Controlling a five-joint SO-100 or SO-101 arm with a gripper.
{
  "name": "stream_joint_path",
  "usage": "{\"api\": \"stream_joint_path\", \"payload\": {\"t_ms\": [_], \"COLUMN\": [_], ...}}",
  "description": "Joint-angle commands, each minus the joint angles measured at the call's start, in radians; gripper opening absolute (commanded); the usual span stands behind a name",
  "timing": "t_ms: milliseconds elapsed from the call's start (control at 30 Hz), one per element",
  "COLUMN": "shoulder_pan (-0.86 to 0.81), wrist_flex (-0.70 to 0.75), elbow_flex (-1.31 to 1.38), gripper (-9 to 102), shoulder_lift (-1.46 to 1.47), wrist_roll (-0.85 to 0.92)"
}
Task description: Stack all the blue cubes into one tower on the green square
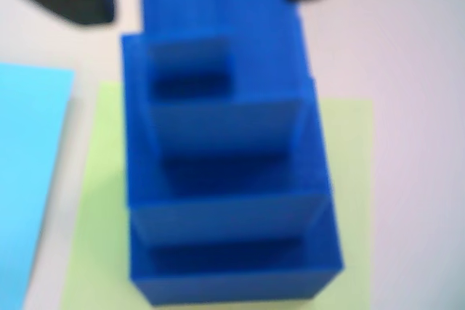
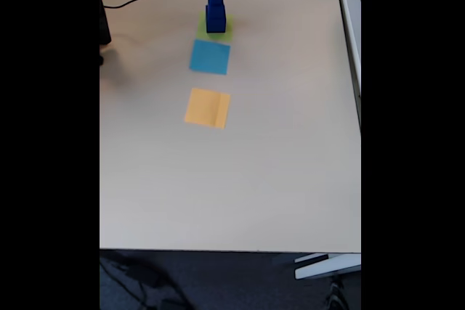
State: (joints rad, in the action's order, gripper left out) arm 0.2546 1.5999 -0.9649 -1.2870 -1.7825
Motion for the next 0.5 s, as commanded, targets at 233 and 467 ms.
{"api": "stream_joint_path", "payload": {"t_ms": [233, 467], "shoulder_pan": [0.009, 0.015], "wrist_flex": [-0.014, -0.011], "elbow_flex": [0.044, 0.044], "gripper": [10, 9], "shoulder_lift": [-0.057, -0.055], "wrist_roll": [-0.009, -0.012]}}
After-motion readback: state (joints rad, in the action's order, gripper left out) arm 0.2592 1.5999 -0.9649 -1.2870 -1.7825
